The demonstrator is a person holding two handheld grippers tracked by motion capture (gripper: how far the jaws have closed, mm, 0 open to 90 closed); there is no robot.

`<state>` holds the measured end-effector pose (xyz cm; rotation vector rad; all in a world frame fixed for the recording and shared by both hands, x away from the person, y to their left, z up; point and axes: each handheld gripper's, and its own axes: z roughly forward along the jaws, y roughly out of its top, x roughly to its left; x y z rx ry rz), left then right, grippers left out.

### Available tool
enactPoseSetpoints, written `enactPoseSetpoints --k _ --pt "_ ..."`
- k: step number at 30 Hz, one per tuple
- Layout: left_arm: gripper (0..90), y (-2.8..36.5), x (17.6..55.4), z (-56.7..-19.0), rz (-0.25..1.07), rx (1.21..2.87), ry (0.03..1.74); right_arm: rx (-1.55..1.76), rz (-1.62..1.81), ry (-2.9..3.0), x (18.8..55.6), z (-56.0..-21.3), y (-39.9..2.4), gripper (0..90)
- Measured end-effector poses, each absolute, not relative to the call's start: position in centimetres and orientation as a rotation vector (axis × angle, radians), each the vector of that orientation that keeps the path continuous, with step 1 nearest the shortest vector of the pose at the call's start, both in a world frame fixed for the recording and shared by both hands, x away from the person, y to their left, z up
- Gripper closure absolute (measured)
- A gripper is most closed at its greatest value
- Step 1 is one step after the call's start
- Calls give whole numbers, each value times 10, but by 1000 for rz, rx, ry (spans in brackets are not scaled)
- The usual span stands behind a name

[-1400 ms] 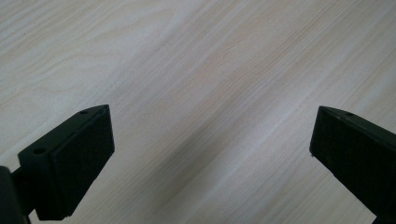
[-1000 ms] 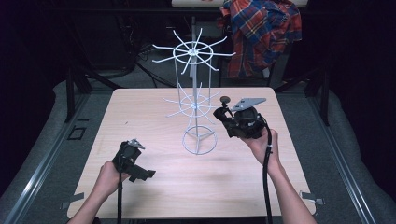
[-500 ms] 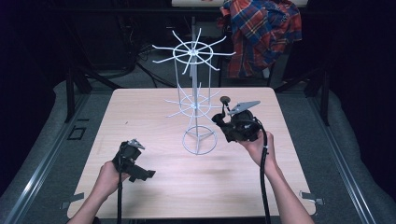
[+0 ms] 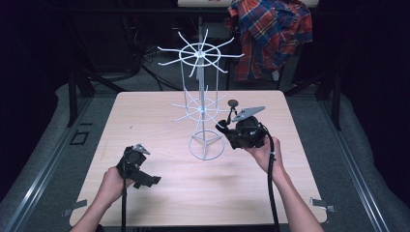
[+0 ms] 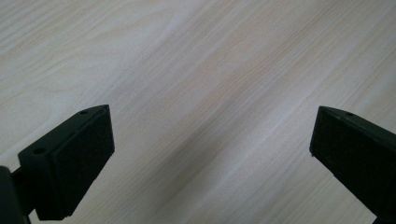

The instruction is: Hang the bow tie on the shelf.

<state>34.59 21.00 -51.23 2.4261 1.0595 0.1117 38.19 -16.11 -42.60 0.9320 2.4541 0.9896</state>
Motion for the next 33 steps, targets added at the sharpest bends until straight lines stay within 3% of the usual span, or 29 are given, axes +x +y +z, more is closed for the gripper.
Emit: enactPoseSetpoints --k 33 --pt "0 209 346 -513 106 2428 1059 1023 955 2467 395 -453 -168 755"
